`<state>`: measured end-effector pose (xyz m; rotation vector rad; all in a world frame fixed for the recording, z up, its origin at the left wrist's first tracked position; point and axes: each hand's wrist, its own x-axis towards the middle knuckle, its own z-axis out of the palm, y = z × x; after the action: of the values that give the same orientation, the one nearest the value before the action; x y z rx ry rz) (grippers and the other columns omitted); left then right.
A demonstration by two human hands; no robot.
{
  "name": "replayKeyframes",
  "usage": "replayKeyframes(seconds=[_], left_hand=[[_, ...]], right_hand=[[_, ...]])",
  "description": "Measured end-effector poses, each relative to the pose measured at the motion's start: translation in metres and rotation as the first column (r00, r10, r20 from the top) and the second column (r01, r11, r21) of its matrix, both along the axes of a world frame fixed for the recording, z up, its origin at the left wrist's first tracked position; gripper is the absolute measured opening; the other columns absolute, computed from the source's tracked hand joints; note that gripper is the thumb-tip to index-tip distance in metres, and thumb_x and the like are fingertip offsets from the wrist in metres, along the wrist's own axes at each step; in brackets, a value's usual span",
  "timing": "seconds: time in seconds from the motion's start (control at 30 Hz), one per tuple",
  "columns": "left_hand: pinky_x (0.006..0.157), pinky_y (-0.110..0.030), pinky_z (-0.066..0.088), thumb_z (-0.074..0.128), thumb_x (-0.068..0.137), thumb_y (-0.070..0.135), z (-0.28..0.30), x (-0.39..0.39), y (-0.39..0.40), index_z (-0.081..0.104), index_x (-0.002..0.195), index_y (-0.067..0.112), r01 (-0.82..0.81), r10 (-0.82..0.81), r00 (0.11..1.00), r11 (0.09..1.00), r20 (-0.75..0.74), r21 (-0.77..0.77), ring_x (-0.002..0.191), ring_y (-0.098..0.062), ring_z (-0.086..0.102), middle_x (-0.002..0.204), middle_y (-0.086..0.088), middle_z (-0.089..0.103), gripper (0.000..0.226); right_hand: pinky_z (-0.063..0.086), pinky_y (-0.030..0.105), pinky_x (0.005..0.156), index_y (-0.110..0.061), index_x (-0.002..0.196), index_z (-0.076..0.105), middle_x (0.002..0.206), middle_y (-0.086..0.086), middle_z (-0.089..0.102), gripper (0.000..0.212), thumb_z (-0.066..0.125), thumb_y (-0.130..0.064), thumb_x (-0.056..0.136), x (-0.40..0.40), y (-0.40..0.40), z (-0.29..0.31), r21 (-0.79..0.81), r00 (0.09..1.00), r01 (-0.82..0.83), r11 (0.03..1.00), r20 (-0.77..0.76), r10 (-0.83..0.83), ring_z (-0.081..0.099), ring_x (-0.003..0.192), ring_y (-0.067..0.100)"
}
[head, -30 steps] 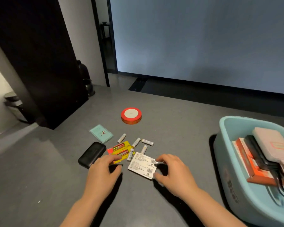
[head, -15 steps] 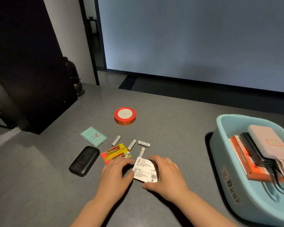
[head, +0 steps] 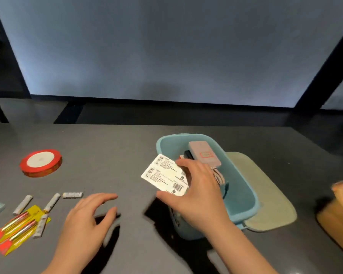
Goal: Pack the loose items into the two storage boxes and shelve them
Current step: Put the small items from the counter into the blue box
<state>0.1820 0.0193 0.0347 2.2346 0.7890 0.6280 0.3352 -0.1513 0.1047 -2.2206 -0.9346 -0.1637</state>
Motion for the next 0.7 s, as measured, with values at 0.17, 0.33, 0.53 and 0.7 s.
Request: replayKeyframes(seconds=[0.17, 0.33, 0.53, 0.7], left_hand=[[0.085, -0.036, 0.042, 0.076, 0.076, 0.012, 0.001, 0.034, -0.024, 0.067, 0.094, 0.036, 0.058, -0.058, 0.997, 0.998, 0.05, 0.006, 0.096, -0.011, 0.058, 0.097, 0.021, 0.062, 0.031], [0.079, -0.033, 0.042, 0.08, 0.07, 0.007, -0.005, 0.048, -0.026, 0.066, 0.086, 0.043, 0.03, -0.03, 0.998, 1.0, 0.05, -0.008, 0.088, -0.006, 0.058, 0.094, 0.028, 0.061, 0.041], [0.081, -0.036, 0.043, 0.079, 0.071, 0.008, -0.011, 0.044, -0.007, 0.07, 0.085, 0.036, -0.054, 0.055, 0.998, 0.998, 0.02, -0.027, 0.091, -0.016, 0.061, 0.091, 0.02, 0.065, 0.033], [0.081, -0.034, 0.042, 0.078, 0.073, 0.012, -0.014, 0.031, 0.012, 0.069, 0.085, 0.037, -0.151, 0.15, 0.989, 0.987, -0.014, -0.051, 0.093, -0.015, 0.059, 0.091, 0.016, 0.066, 0.029]], right_hand=[[0.038, 0.031, 0.096, -0.029, 0.117, 0.048, 0.113, -0.009, 0.044, 0.072, 0.073, -0.062, 0.058, 0.048, -0.03, -0.009, -0.268, 0.976, 0.208, 0.941, -0.01, -0.219, 0.036, 0.115, 0.015], [0.036, 0.034, 0.092, -0.023, 0.114, 0.049, 0.117, -0.001, 0.048, 0.066, 0.063, -0.062, 0.063, 0.075, -0.007, -0.028, -0.453, 0.97, 0.24, 0.859, 0.144, -0.195, 0.039, 0.113, 0.022], [0.031, 0.039, 0.089, -0.017, 0.114, 0.051, 0.116, 0.008, 0.049, 0.059, 0.062, -0.056, 0.071, 0.107, 0.054, -0.041, -0.608, 0.958, 0.221, 0.763, 0.281, -0.054, 0.039, 0.111, 0.027], [0.032, 0.037, 0.089, -0.017, 0.116, 0.047, 0.118, 0.009, 0.049, 0.053, 0.054, -0.056, 0.081, 0.127, 0.092, -0.056, -0.724, 0.935, 0.24, 0.647, 0.351, 0.045, 0.042, 0.109, 0.027]])
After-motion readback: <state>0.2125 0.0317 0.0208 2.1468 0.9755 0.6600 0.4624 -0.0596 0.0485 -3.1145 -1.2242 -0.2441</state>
